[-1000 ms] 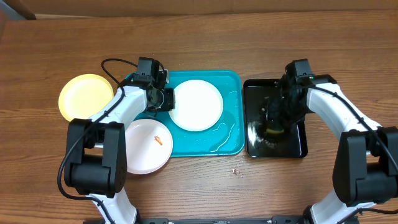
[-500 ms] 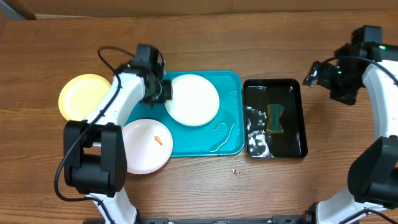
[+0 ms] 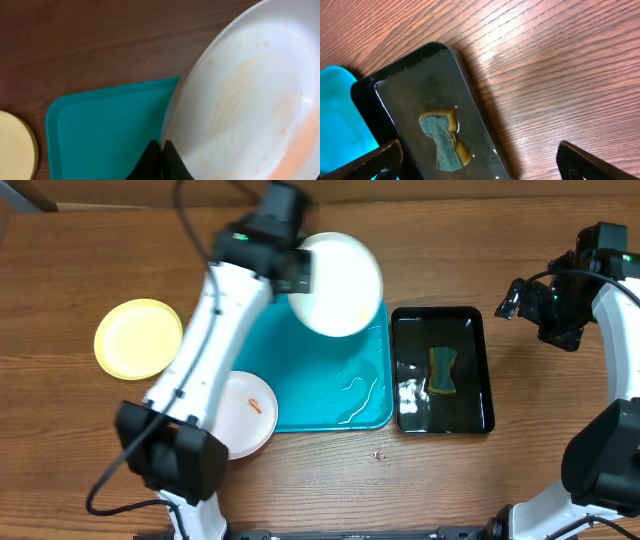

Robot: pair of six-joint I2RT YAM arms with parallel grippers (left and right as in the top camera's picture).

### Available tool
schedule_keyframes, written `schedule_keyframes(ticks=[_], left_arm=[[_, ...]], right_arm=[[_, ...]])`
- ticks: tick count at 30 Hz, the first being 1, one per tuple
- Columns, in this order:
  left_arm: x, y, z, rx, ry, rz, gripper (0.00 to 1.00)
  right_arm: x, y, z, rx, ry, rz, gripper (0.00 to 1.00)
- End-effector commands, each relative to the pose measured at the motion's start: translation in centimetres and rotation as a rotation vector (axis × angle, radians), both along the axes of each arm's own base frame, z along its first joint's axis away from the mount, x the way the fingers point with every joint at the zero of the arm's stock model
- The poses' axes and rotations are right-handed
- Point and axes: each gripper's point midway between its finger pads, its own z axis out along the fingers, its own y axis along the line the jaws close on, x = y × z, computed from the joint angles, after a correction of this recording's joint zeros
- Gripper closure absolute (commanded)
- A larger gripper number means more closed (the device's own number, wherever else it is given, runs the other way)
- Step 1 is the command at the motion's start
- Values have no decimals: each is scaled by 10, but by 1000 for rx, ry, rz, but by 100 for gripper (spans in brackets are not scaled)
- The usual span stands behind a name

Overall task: Clean dirty plates on tray and stack at the side
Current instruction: 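Lift the white plate with the left gripper and carry it over the black tray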

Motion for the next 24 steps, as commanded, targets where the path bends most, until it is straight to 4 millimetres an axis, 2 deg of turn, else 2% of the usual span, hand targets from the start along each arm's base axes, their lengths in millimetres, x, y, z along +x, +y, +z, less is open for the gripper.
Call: schedule_keyframes(ticks=[1, 5, 10, 13, 16, 20, 24], left_arm=[[-10, -29, 28, 202, -177, 36, 96], [-32, -73, 50, 367, -343, -8, 96], [-62, -117, 77, 565, -551, -43, 96], [-76, -138, 82, 657, -624, -73, 96], [-83, -147, 86, 711, -676, -63, 96], [-80, -150, 77, 677, -643, -88, 96], [-65, -153, 44, 540, -489, -180, 96]], right_arm=[[2, -2, 4, -3, -13, -8, 0], [2, -2, 4, -3, -13, -8, 0], [2, -2, 4, -2, -13, -9, 0], [2, -2, 4, -3, -13, -8, 0], [2, -2, 4, -2, -13, -9, 0], [2, -2, 4, -3, -13, -8, 0], [2, -2, 4, -3, -13, -8, 0]])
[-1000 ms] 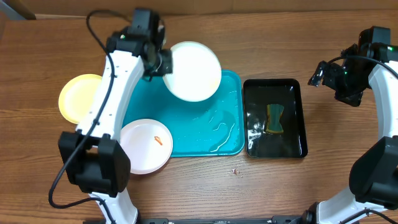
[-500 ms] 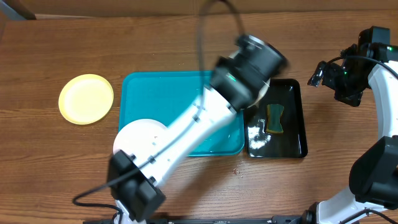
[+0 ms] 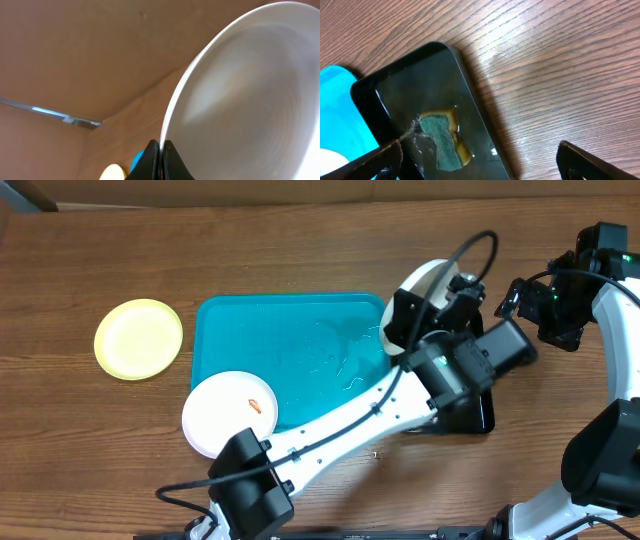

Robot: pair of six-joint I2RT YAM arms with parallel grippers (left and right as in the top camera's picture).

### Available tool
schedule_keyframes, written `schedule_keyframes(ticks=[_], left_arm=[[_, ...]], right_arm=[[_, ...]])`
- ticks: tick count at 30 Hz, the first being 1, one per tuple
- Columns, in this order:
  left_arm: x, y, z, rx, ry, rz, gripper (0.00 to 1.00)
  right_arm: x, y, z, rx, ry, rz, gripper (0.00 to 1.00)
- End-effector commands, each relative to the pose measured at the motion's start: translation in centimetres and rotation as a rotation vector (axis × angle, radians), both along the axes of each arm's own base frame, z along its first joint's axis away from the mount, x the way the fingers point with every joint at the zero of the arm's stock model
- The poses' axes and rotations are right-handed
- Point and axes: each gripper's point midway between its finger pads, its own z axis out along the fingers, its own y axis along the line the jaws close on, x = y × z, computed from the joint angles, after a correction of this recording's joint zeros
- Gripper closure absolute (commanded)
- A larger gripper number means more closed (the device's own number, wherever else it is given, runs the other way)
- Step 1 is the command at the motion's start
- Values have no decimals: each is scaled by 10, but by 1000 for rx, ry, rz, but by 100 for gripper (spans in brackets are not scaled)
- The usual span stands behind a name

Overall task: Clean dirty plates on tray and stack at the side
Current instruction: 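Lift the white plate with the left gripper and carry it over the black tray, then carry the white plate left and stack it on the yellow plate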

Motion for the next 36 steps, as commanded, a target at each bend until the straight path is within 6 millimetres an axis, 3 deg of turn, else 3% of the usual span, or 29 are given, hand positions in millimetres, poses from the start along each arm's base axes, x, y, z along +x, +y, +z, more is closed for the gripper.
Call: schedule_keyframes(ticks=[1, 5, 11, 16, 19, 23, 27, 32, 36], left_arm=[[20, 5, -24, -109, 162, -37, 96], [36, 29, -50, -304, 365, -17, 96], [63, 119, -83, -686, 696, 155, 96], [69, 235, -94, -957, 821, 403, 96], [60, 308, -97, -1061, 820, 580, 96], [30, 413, -103, -1097, 751, 858, 96], [-8, 496, -106, -1127, 664, 1079, 95], [-29, 547, -108, -1186, 565, 1182, 96], [-32, 558, -108, -1188, 538, 1200, 96]], right_arm=[[2, -2, 4, -3, -13, -9, 0], [2, -2, 4, -3, -13, -9, 0], [2, -2, 4, -3, -13, -9, 0], [2, -2, 4, -3, -13, -9, 0], [2, -2, 4, -3, -13, -9, 0], [2, -2, 4, -3, -13, -9, 0], [2, -2, 4, -3, -13, -9, 0], [2, -2, 4, -3, -13, -9, 0], [2, -2, 4, -3, -13, -9, 0]])
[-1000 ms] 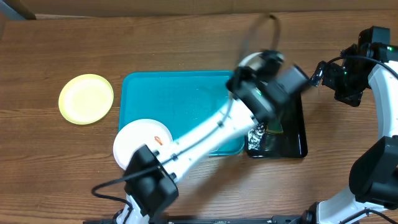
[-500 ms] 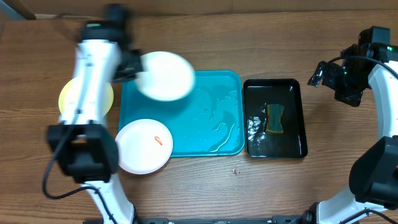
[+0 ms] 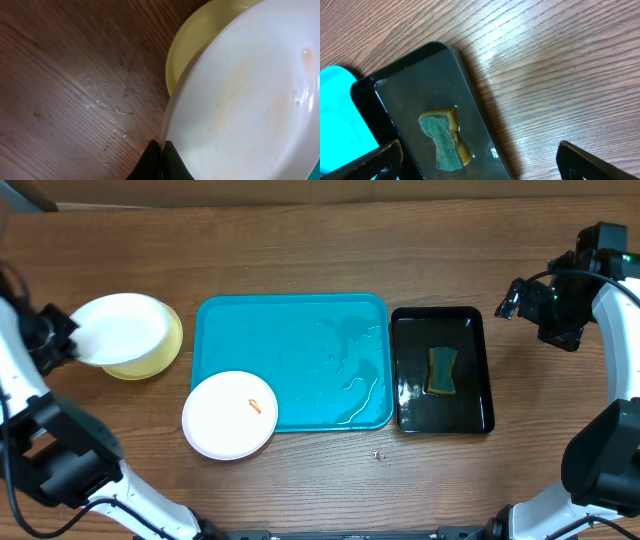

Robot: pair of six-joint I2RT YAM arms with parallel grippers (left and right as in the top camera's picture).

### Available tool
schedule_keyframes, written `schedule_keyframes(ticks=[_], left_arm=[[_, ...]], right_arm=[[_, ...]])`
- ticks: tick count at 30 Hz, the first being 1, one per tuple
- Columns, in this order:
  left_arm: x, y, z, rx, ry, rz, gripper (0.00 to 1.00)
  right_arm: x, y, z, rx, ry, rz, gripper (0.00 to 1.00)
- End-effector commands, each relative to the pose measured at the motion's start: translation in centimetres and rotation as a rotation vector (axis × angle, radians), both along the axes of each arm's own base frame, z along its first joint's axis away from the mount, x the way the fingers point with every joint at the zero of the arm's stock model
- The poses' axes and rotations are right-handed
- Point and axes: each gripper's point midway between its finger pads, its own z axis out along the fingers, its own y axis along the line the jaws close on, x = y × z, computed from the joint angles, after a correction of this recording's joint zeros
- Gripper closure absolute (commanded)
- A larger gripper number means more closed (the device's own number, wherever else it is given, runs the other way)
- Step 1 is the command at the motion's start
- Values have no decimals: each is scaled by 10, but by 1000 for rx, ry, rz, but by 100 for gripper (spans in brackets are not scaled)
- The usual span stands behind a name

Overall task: Clean dirty plates on tray and stack at the side
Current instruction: 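Carry the white plate left and stack it on the yellow plate, then drag the last white plate onto the teal tray center with the left gripper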

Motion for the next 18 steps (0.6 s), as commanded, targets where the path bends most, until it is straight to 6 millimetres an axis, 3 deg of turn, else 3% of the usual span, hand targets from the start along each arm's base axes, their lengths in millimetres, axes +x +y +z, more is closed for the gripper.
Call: schedule_keyframes(ticks=[1, 8, 9, 11, 13, 14, 18], left_arm=[[1, 1, 15, 37, -32, 10, 96], [0, 12, 11, 106, -7, 43, 96], [0, 13, 10, 107, -8, 42, 92], [1, 11, 7, 96, -9, 41, 73], [2, 6, 1, 69, -16, 31, 36], [4, 3, -2, 50, -25, 17, 27], [13, -24, -6, -86, -84, -54, 21]], right_arm=[[2, -3, 4, -3, -13, -8, 0], [2, -3, 4, -3, -13, -8, 0], [2, -3, 4, -3, -13, -8, 0], [2, -3, 4, -3, -13, -8, 0], [2, -3, 4, -3, -13, -8, 0], [2, -3, 4, -3, -13, -8, 0], [2, -3, 4, -3, -13, -9, 0]])
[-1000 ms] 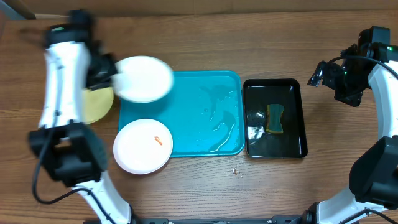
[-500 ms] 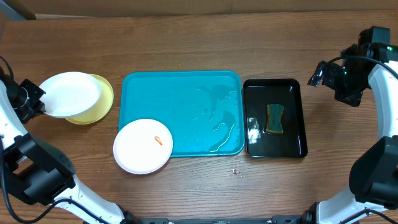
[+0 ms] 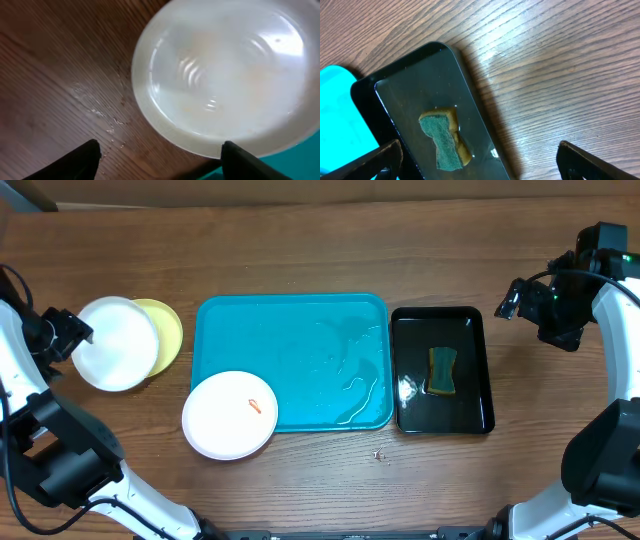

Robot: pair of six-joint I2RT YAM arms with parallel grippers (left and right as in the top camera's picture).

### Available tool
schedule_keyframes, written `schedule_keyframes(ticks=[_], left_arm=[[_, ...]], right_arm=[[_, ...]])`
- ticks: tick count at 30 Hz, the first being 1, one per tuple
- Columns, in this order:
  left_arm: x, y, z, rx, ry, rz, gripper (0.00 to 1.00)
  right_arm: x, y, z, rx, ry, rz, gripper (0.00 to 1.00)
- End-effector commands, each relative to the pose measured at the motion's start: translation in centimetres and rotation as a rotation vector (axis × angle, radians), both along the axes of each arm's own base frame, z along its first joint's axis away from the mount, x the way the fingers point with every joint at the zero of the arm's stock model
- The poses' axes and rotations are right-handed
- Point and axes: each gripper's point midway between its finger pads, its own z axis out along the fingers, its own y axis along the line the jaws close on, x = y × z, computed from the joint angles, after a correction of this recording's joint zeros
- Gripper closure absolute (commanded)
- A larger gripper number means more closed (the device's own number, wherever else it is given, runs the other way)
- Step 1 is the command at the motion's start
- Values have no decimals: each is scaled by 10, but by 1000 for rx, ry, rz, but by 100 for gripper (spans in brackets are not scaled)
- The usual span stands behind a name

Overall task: Clean dirty plates on tray and stack at the side
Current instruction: 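Drag the last white plate onto the teal tray center with the left gripper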

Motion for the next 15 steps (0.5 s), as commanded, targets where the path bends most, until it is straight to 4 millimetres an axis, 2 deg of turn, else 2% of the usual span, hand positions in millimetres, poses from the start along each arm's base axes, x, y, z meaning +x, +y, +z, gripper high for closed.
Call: schedule_keyframes(ticks=[1, 3, 11, 12, 13, 15], left_arm=[[9, -35, 10, -142, -90, -83, 21], [6, -57, 12, -212, -76, -137, 23], [-17, -113, 39, -220, 27, -291, 30], [-22, -119, 45, -207, 44, -310, 30], [-36, -131, 55, -183, 96, -346, 30], [-46, -140, 62, -134, 127, -386, 32]], right_arm=[[2, -3, 4, -3, -13, -9, 0], [2, -3, 4, -3, -13, -9, 0], [2, -3, 4, -3, -13, -9, 0], [2, -3, 4, -3, -13, -9, 0], [2, -3, 4, -3, -13, -9, 0], [2, -3, 4, -3, -13, -9, 0]])
